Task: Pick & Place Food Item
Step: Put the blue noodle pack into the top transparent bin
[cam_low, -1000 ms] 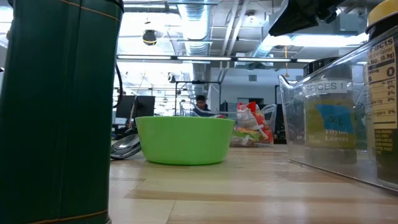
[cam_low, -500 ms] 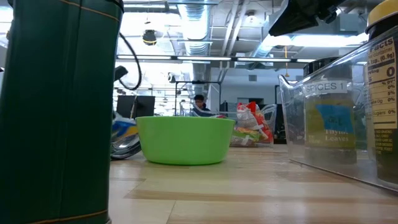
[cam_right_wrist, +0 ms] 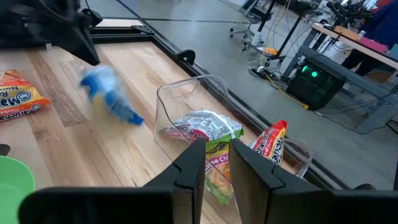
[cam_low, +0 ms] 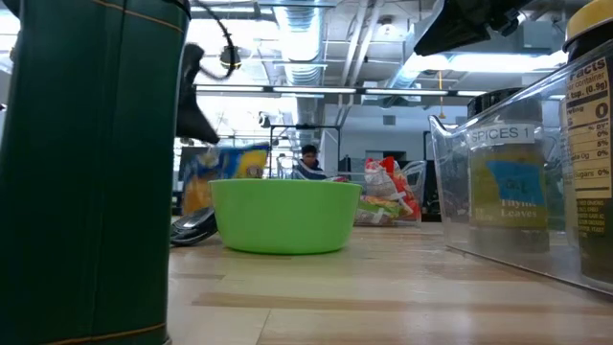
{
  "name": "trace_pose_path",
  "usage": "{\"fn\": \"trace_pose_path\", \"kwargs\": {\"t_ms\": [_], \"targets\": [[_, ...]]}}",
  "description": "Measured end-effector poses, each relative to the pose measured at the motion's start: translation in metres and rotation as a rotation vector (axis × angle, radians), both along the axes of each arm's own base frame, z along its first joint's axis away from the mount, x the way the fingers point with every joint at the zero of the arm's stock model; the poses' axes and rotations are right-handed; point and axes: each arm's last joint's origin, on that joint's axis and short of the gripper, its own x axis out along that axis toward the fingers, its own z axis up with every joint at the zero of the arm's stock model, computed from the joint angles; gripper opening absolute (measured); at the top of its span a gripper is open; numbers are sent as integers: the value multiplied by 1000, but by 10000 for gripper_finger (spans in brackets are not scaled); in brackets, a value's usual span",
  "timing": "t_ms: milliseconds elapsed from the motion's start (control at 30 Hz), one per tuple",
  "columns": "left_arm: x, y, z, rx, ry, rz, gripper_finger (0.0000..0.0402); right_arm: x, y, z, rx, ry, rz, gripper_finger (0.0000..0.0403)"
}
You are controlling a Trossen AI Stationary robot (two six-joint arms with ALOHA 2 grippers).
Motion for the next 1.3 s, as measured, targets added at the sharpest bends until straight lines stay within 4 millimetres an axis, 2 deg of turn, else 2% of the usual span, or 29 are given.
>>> {"fn": "trace_pose_path", "kwargs": {"t_ms": [167, 300, 500, 700, 867, 1033, 1300], "targets": [[7, -12, 10, 64, -89, -185, 0, 0, 0, 0, 0, 0, 0, 66], [10, -18, 17, 141, -141, -259, 0, 0, 0, 0, 0, 0, 0, 66], [6, -20, 9, 182, -32, -300, 0, 0, 0, 0, 4, 2, 4, 66], [-1, -10, -3, -56, 40, -116, 0, 0, 0, 0, 4, 2, 4, 66], [-8, 3, -11, -100, 124, -19, 3, 0, 0, 0, 5, 3, 4, 66], [-11, 13, -14, -121, 164, 24, 31, 0, 0, -1, 19, 8, 12, 66], [-14, 28, -15, -200, 171, -26, 108, 0, 0, 0, 19, 7, 12, 66]]}}
